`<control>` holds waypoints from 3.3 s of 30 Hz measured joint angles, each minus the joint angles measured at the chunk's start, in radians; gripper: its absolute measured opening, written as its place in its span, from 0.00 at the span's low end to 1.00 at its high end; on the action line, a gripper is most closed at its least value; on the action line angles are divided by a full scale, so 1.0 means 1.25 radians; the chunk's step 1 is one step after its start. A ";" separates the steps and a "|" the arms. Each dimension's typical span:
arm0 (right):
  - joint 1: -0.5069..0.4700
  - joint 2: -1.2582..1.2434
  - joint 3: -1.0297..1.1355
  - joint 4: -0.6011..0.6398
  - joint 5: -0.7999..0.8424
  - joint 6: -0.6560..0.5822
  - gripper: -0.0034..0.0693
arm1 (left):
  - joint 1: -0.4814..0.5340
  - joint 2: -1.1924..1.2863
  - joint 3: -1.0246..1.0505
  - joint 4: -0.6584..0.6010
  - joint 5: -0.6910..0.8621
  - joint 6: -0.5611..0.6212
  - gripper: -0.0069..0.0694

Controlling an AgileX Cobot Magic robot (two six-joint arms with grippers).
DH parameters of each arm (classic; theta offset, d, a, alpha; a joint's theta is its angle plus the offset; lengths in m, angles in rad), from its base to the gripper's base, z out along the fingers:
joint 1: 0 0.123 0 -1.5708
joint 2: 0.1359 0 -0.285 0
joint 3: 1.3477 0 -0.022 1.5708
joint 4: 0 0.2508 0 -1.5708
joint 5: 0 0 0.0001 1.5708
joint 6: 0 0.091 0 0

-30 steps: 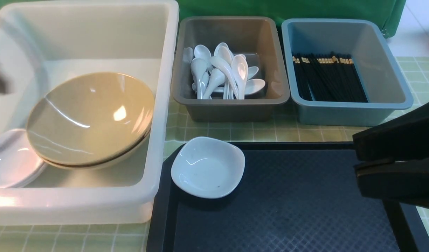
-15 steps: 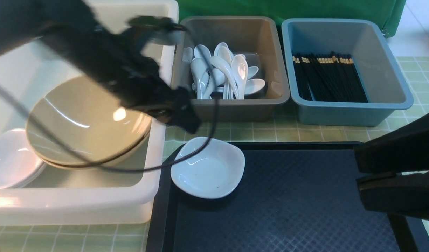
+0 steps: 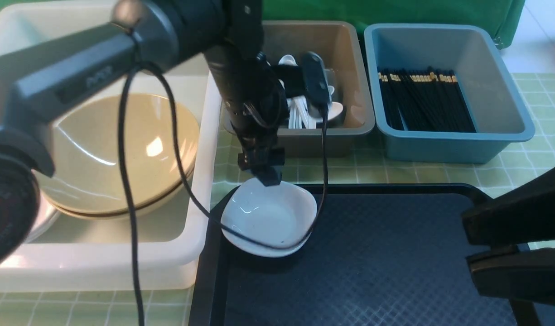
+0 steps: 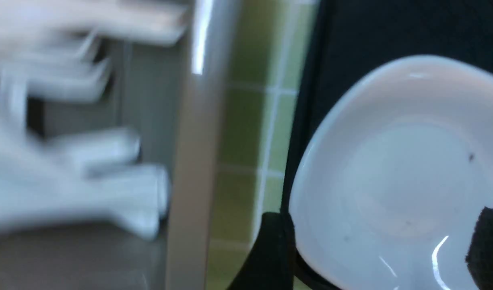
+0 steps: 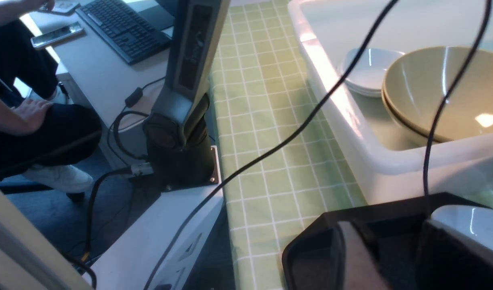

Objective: On green table put chopsticks spoon bowls plates into blue grey white boxes.
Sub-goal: 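Grasp the small white bowl on the black tray by its rim with the left gripper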

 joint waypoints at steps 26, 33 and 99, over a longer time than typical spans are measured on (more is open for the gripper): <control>0.000 0.000 0.000 -0.001 0.005 -0.002 0.37 | -0.004 0.142 -0.010 -0.044 -0.039 0.166 0.77; 0.000 0.000 0.000 -0.001 0.005 -0.002 0.37 | 0.013 0.142 -0.012 -0.037 -0.033 0.043 0.41; 0.000 0.000 0.000 -0.025 -0.009 -0.002 0.37 | 0.015 0.190 -0.025 -0.357 0.000 -0.171 0.13</control>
